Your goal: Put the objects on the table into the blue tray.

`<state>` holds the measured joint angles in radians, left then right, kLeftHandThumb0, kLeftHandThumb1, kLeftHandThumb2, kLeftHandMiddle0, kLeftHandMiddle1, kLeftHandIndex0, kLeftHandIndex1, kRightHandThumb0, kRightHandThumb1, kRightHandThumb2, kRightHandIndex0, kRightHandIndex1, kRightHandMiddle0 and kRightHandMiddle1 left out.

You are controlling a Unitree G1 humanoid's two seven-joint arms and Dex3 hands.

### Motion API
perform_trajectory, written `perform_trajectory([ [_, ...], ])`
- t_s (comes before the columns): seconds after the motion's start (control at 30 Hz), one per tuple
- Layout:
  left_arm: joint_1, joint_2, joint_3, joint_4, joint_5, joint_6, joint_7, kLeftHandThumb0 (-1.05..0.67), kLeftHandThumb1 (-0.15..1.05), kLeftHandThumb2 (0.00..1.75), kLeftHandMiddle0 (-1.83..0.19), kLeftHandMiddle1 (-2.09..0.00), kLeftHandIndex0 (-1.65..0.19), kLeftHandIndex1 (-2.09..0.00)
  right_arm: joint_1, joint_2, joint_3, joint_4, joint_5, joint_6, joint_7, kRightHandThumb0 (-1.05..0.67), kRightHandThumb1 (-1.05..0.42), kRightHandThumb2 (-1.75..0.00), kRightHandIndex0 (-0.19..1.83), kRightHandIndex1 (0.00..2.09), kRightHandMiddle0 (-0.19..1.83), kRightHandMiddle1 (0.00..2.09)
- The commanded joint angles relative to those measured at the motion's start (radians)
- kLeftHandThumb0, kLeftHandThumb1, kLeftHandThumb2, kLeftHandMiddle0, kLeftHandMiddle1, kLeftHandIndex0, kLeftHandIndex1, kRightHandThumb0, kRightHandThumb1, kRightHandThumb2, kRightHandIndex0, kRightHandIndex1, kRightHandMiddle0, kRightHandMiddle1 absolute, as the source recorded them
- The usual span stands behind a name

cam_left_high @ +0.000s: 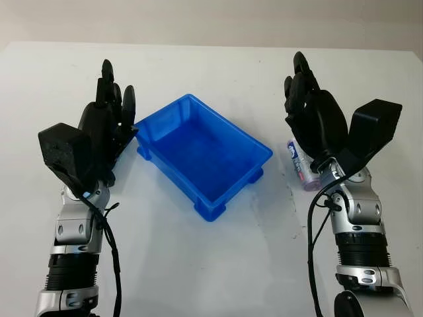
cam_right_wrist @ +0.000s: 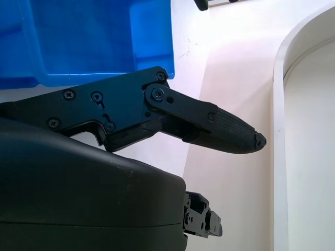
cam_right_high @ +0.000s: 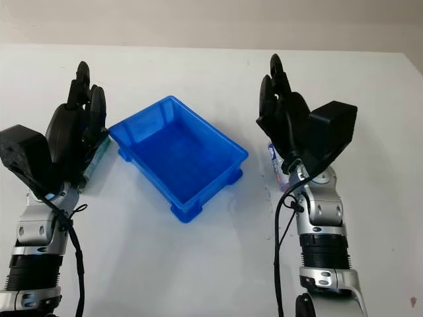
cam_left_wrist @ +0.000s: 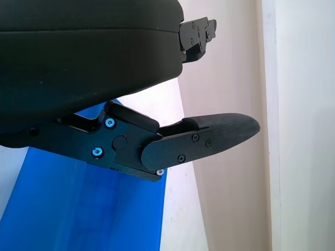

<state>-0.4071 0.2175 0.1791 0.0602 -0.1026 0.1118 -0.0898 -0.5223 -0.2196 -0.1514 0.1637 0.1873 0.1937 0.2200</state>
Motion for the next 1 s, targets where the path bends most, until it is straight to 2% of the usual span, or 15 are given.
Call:
perform_trajectory([
  [0.0,0.012,0.004,-0.002,-0.029,0.001,-0.005,-0.001,-0.79,1.05,0.64,0.19,0.00,0.19,0.00,0.011,-0.009,-0.003,-0.033,0.000,0.003,-0.003,-0.79,-1.05,-0.75,-0.19,0.00,-0.19,0.00],
  [0.47,0.009,0.001,-0.001,-0.003,-0.005,-0.003,-0.011,-0.80,1.05,0.62,0.19,0.00,0.19,0.00,0.005,-0.034,-0.002,-0.022,-0.007,0.011,0.017,-0.78,-1.05,-0.76,-0.19,0.00,-0.19,0.00],
  [0.8,0.023,0.001,0.000,-0.026,-0.010,0.008,-0.008,-0.81,1.05,0.62,0.19,0.00,0.19,0.00,-0.032,-0.151,-0.029,-0.078,-0.014,0.059,0.056,-0.79,-1.05,-0.71,-0.19,0.00,-0.19,0.00],
  [0.97,0.015,-0.006,-0.003,-0.022,-0.009,0.012,-0.002,-0.80,1.05,0.62,0.19,0.00,0.19,0.00,-0.046,-0.227,-0.033,-0.063,-0.025,0.039,0.107,-0.78,-1.05,-0.69,-0.19,0.00,-0.19,0.00],
])
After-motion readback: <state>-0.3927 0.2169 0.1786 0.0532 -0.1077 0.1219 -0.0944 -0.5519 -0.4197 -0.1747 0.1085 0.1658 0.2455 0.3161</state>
